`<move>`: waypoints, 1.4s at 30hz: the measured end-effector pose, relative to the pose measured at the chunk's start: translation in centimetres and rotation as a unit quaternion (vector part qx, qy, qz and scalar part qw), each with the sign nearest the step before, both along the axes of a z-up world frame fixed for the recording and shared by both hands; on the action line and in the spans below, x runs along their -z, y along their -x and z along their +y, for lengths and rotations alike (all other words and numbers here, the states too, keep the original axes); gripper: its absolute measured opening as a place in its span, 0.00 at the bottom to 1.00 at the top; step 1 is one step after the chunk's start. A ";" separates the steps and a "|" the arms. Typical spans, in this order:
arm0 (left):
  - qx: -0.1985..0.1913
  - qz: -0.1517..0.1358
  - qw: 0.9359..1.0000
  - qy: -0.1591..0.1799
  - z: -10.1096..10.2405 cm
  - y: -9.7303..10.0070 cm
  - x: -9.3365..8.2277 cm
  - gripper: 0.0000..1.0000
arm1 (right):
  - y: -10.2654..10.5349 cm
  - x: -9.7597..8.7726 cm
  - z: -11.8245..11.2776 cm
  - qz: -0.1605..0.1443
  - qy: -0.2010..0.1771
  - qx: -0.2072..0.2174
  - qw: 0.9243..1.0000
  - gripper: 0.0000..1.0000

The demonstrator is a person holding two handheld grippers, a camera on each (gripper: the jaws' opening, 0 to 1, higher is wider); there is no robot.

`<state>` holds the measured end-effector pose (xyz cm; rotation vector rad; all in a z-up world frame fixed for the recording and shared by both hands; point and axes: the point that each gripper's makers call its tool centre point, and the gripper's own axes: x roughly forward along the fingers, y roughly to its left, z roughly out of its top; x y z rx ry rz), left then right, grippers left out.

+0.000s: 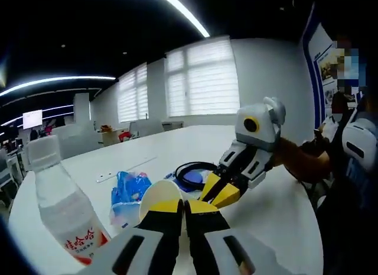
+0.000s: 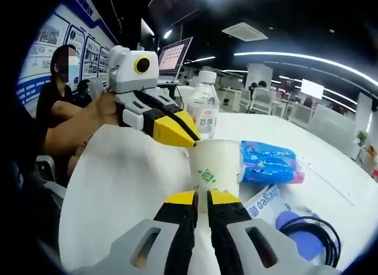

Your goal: Arrange the tabletop items into an orderly group along one side of the table until the central work area is clear of visible clutter.

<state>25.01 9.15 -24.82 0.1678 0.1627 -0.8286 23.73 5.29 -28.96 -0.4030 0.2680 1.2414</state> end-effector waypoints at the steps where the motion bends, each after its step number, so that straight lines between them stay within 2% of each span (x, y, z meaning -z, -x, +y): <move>1: 0.001 0.000 1.000 -0.001 0.0 0.0 0.0 0.00 | 0.0 0.0 0.0 0.000 0.000 0.000 1.000 0.03; 12: 0.019 -0.006 1.000 -0.024 -1.4 0.1 -0.3 0.01 | 0.0 0.5 0.0 0.006 0.007 -0.001 1.000 0.02; 21: 0.023 0.007 0.998 -0.052 -2.3 0.3 0.2 0.03 | -0.4 1.0 0.5 0.009 0.021 0.002 1.000 0.02; 29: 0.022 0.010 0.998 -0.054 -2.5 0.2 0.4 0.04 | -0.4 1.4 0.4 0.013 0.024 0.004 1.000 0.02; 42: 0.015 0.010 0.999 -0.046 -2.1 0.3 0.4 0.04 | -0.6 0.9 -0.3 0.010 0.013 0.010 1.000 0.02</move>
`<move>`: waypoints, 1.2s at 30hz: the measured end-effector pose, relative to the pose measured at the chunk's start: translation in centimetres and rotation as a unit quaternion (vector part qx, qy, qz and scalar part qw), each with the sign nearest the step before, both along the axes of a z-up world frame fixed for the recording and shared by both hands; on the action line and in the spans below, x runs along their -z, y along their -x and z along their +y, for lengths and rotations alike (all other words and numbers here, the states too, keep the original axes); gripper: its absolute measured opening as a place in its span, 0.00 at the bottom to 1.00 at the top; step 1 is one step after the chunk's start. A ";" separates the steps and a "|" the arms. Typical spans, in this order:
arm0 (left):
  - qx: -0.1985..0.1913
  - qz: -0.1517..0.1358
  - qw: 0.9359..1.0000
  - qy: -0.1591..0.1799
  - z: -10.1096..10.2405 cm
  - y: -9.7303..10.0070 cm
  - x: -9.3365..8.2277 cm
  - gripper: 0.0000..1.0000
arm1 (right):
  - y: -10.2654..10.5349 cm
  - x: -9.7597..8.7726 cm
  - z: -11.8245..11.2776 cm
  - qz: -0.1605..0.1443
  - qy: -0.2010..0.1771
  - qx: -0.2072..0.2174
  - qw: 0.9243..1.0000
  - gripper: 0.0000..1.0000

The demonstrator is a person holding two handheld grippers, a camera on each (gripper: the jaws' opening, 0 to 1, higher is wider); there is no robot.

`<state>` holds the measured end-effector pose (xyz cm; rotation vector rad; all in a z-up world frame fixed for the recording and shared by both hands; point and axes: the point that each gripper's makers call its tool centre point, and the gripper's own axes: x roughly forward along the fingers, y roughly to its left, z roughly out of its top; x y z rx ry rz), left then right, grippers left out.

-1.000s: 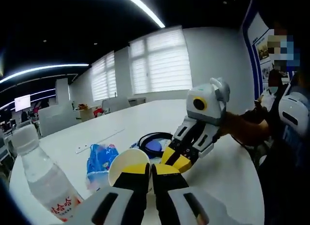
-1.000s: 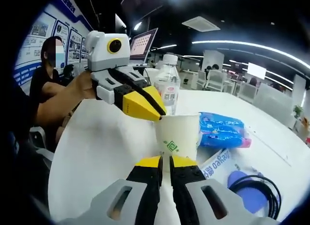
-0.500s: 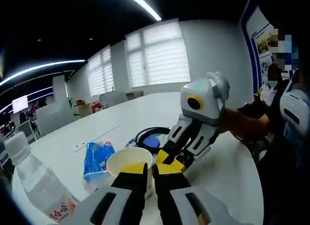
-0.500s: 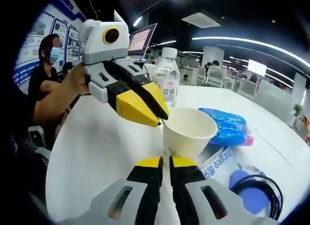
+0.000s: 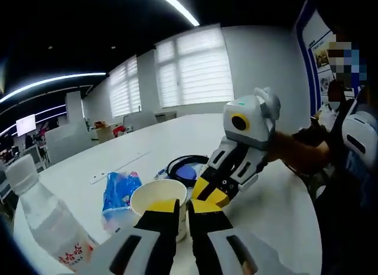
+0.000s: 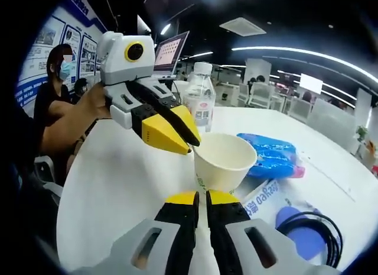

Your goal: Arrange the tabletop items into an orderly group along one side of the table until the central work area is clear of visible clutter.

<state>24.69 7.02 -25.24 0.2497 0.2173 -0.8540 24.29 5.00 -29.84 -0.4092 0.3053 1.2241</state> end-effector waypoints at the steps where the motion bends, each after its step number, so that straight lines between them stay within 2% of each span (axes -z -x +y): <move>1: 0.000 -0.001 1.000 0.001 0.0 0.0 -0.1 0.04 | 0.0 0.0 0.0 0.000 -0.001 0.000 1.000 0.02; 13: -0.012 -0.012 1.000 0.011 0.6 0.3 -0.8 0.08 | 0.0 -0.7 -0.5 0.000 -0.011 0.008 1.000 0.11; 26: -0.036 -0.018 0.999 0.002 2.2 -0.1 -0.3 0.20 | -0.9 -1.6 -0.8 -0.011 -0.016 0.018 1.000 0.27; 36: -0.044 -0.013 0.999 -0.006 2.8 -0.3 0.4 0.26 | -1.6 -2.0 -1.1 -0.018 -0.011 0.021 1.000 0.30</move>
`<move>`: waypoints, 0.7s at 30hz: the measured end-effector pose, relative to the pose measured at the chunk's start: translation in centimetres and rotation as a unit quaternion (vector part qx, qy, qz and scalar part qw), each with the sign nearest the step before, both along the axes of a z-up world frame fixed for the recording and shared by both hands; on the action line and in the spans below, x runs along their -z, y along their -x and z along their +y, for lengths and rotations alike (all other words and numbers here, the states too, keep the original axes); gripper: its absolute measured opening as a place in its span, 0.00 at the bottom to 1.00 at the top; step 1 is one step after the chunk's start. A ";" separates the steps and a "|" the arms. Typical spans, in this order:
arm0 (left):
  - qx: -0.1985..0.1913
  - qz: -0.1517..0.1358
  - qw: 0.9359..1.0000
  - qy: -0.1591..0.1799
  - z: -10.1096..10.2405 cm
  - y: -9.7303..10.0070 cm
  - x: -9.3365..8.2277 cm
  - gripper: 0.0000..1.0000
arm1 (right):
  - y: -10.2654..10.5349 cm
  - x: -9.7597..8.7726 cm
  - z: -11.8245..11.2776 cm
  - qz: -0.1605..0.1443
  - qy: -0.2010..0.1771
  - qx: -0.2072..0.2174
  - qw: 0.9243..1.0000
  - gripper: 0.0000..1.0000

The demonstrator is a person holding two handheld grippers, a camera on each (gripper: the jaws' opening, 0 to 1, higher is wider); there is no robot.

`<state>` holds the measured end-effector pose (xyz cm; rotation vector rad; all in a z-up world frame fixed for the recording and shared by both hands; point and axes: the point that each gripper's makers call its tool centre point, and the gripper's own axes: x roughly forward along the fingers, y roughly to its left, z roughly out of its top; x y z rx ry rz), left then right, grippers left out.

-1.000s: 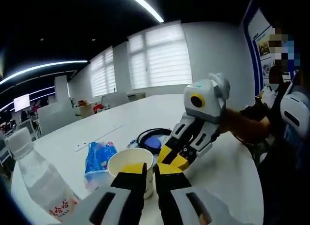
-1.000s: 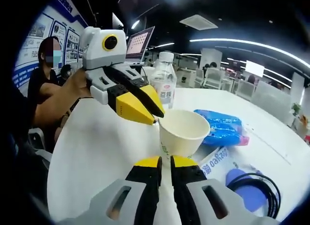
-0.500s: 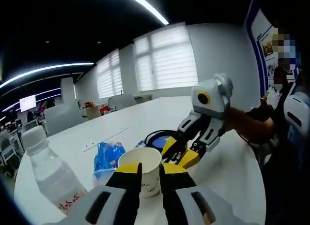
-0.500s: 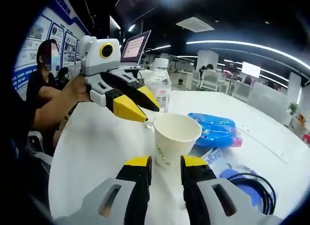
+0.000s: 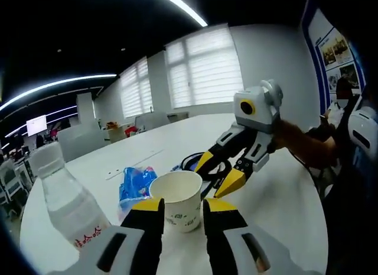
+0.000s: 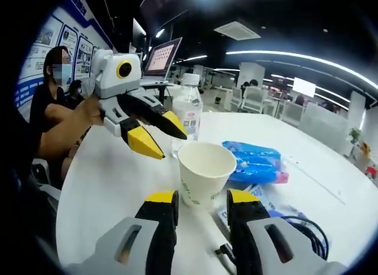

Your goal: Arrange the tabletop items into an orderly group along one side of the table until the central work area is clear of visible clutter.

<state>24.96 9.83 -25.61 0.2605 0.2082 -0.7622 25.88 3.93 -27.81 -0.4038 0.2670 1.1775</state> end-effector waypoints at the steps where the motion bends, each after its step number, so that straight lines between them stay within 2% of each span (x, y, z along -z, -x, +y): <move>1: 0.001 0.000 1.000 -0.002 0.0 0.0 0.1 0.26 | 0.0 -0.1 0.0 0.000 -0.001 0.000 1.000 0.30; 16: -0.004 0.015 1.000 -0.014 -0.6 0.1 1.8 0.30 | 0.0 -1.3 -0.2 -0.002 -0.018 0.002 1.000 0.32; 21: -0.012 0.014 1.000 -0.021 -0.8 -0.1 2.2 0.31 | -0.2 -2.6 -0.2 0.001 -0.042 -0.001 0.999 0.32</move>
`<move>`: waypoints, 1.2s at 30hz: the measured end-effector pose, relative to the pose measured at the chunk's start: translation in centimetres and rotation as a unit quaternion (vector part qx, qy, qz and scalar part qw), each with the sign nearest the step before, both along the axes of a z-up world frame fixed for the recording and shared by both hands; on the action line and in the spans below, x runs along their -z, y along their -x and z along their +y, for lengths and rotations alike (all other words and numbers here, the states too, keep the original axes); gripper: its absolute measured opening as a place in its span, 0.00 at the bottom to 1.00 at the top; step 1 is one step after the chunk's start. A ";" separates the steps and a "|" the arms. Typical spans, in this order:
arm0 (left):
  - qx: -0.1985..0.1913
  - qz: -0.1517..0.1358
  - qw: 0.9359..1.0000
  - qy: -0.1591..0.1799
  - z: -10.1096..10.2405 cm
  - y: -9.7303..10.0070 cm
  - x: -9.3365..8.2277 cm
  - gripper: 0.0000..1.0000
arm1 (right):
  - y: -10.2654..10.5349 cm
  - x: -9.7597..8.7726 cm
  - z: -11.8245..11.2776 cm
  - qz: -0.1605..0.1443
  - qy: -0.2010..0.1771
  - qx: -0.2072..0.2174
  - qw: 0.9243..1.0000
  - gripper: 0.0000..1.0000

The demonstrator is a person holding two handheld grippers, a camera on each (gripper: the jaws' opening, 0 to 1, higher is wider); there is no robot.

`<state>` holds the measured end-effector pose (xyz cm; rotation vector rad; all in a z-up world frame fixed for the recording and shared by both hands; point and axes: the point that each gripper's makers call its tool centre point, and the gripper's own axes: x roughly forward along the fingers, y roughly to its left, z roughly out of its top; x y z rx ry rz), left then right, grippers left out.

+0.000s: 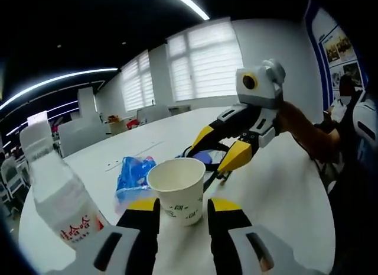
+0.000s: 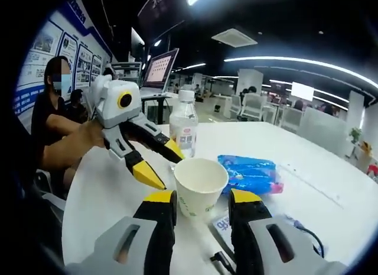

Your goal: Arrange the tabletop items into an orderly group along one side of the table until the central work area is clear of visible clutter.

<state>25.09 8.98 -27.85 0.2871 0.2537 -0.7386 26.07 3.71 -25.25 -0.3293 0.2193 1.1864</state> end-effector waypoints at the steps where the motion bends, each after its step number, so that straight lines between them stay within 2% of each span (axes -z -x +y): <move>1: 0.001 0.001 1.000 0.000 -0.1 0.0 0.0 0.32 | -0.2 -0.2 0.1 -0.004 0.004 0.002 1.000 0.31; 10: -0.004 0.000 1.000 0.004 -0.2 -0.1 -0.1 0.32 | -0.9 -0.5 0.6 0.000 0.001 0.005 1.000 0.29; 15: -0.004 0.002 1.000 -0.001 -0.5 0.1 0.2 0.33 | -1.8 -0.1 1.0 0.013 -0.004 0.015 1.000 0.26; 18: -0.003 0.002 1.000 0.000 -0.6 0.1 0.3 0.33 | -2.7 0.0 1.1 -0.002 -0.005 0.032 0.999 0.19; 20: -0.003 0.002 1.000 -0.002 -0.7 0.1 0.3 0.33 | -2.2 0.0 1.7 0.032 -0.032 0.021 0.999 0.17; 21: -0.003 0.003 1.000 -0.001 -0.7 0.1 0.4 0.33 | -2.3 0.0 1.8 0.040 -0.034 0.022 0.998 0.17; 24: -0.003 0.003 1.000 -0.002 -0.8 0.1 0.5 0.33 | -2.9 0.7 1.7 0.020 -0.010 0.030 0.999 0.15; 26: -0.004 0.005 1.000 -0.003 -0.8 0.0 0.6 0.33 | -3.0 0.2 2.0 0.033 -0.020 0.028 0.999 0.15; 29: -0.005 0.006 1.000 -0.009 -1.0 -0.1 0.8 0.33 | -3.2 0.3 2.2 0.036 -0.023 0.028 0.999 0.12; 34: -0.004 0.007 1.000 -0.018 -1.4 -0.1 1.0 0.33 | -3.6 1.4 2.2 0.036 0.000 0.033 0.999 0.05; 36: -0.001 0.008 1.000 -0.019 -1.6 0.0 1.1 0.33 | -3.7 1.3 2.3 0.039 -0.006 0.035 0.999 0.04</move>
